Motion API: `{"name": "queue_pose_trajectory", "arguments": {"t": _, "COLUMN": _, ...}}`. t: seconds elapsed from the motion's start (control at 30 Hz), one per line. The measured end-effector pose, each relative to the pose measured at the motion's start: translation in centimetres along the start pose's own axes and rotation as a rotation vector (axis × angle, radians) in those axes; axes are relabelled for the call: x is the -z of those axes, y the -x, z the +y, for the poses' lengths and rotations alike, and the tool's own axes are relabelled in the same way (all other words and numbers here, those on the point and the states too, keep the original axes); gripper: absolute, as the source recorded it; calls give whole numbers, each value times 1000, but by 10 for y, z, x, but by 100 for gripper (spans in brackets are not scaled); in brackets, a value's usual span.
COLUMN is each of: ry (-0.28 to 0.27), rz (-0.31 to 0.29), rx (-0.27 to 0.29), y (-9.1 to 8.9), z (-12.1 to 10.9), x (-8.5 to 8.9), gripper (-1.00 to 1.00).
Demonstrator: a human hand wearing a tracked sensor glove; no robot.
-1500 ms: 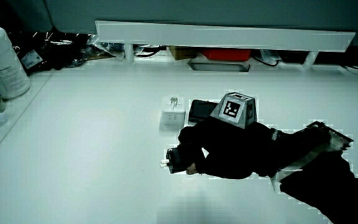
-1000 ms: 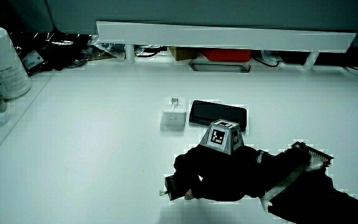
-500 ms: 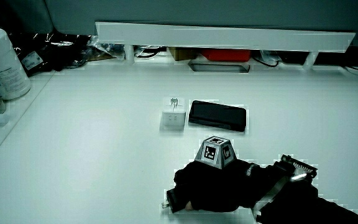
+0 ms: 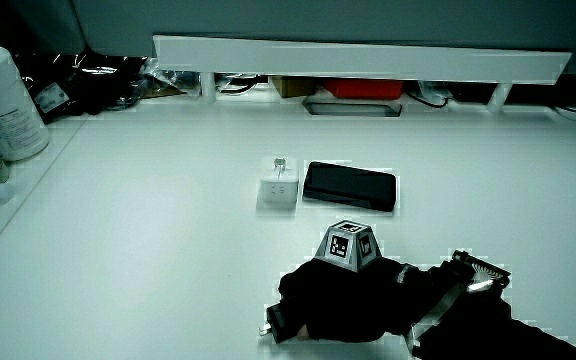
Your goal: Place charger
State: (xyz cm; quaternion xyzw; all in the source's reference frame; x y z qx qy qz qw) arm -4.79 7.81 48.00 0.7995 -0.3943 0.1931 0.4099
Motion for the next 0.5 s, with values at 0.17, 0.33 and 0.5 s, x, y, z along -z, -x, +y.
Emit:
{"name": "queue_pose_trajectory", "arguments": {"t": 0.17, "ry": 28, "rz": -10, "rx": 9, "y": 0, "z": 0, "x": 2, "gripper": -50}}
{"name": "queue_pose_trajectory", "arguments": {"t": 0.33, "ry": 37, "rz": -5, "rx": 17, "y": -3, "z": -3, "x": -1, "gripper": -75}}
{"name": "queue_pose_trajectory", "arguments": {"t": 0.5, "ry": 9, "rz": 52, "rx": 1, "y": -9, "z": -16, "x": -18, "gripper": -100}}
